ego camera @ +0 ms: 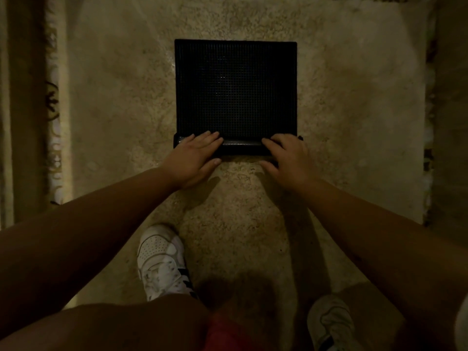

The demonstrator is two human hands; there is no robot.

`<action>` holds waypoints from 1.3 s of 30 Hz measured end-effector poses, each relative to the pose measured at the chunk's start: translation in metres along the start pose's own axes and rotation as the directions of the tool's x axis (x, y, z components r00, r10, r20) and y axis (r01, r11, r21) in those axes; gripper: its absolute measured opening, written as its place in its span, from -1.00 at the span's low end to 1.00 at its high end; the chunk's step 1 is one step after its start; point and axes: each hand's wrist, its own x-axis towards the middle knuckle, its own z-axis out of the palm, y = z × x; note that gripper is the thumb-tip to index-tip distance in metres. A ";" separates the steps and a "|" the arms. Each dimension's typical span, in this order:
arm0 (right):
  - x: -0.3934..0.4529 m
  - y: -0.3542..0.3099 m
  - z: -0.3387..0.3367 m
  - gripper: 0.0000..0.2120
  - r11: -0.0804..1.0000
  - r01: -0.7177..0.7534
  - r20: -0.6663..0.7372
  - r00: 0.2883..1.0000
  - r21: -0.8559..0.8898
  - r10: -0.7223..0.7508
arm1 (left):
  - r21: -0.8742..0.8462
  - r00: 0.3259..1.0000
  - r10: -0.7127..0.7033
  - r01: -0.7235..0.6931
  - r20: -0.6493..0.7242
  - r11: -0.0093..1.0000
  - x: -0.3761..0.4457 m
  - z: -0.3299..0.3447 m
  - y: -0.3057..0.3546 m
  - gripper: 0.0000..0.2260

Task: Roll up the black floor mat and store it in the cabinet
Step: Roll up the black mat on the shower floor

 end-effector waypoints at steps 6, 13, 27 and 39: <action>-0.002 0.009 0.011 -0.30 0.977 0.069 0.150 0.988 -0.204 -0.039 | 0.359 0.997 -0.067 0.047 0.043 0.932 0.003 0.013 0.007 -0.27; -0.004 0.014 0.012 -0.20 0.966 0.087 0.216 0.976 -0.243 -0.033 | 0.393 1.000 0.005 0.001 -0.013 0.920 -0.002 0.023 0.030 -0.30; 0.023 0.017 0.000 -0.24 0.957 0.091 0.192 0.981 -0.277 -0.038 | 0.403 1.000 -0.025 0.023 -0.001 0.915 0.017 0.006 0.017 -0.24; 0.065 0.016 -0.033 -0.55 0.977 0.030 0.259 0.965 -0.212 0.027 | 0.384 0.998 -0.058 0.049 0.010 0.922 0.031 -0.010 0.016 -0.21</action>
